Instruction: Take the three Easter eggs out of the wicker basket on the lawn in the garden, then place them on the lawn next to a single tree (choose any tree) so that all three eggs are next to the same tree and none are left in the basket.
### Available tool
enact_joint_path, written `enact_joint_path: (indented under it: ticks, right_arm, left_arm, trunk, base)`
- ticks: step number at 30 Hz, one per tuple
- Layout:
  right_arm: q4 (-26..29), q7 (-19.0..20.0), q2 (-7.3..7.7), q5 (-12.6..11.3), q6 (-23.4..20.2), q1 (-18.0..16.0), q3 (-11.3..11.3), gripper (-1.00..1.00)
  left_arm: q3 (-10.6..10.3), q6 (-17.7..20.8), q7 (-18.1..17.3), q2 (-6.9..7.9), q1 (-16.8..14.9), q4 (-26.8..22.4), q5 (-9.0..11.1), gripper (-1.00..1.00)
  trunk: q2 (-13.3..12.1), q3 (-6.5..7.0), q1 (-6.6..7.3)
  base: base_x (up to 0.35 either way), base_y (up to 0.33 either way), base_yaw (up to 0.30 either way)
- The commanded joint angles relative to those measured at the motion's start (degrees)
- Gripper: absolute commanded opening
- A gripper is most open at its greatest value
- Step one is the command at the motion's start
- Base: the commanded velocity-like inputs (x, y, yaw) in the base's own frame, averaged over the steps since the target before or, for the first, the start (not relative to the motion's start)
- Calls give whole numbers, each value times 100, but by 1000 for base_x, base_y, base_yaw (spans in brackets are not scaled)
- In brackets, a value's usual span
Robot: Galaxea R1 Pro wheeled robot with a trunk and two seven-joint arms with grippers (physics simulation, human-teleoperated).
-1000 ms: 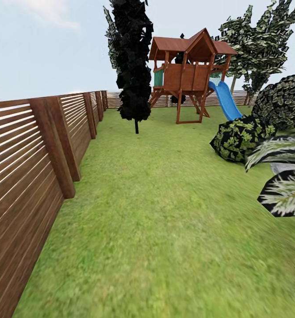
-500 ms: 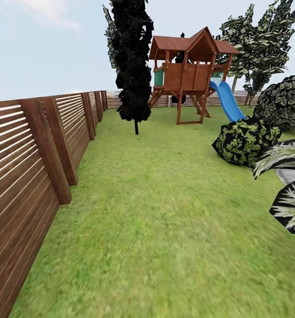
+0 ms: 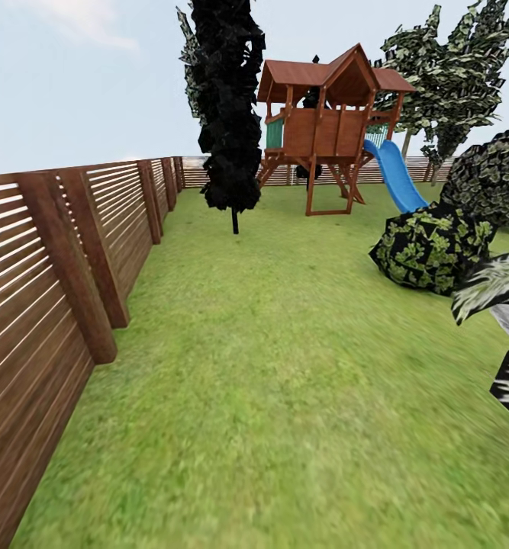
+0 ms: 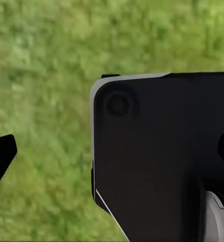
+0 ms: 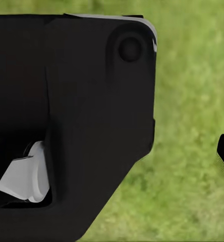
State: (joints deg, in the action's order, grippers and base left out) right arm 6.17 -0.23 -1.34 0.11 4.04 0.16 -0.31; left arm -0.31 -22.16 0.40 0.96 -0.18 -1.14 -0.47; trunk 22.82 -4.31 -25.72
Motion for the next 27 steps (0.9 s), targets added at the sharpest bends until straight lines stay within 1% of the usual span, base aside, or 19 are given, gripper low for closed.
enact_joint_path:
  ticks: [1, 27]
  right_arm:
    - [10, -3, 0, 2, 9, 2, -5, 100]
    - [7, -3, 2, 13, 9, 2, -4, 100]
  left_arm:
    - [-4, -16, 4, 1, -1, 0, -5, 100]
    - [-1, -16, 6, 1, -2, 0, -7, 100]
  trunk:
    - [10, -10, -6]
    - [10, -10, -6]
  base:
    - [336, 0, 0]
    - [336, 0, 0]
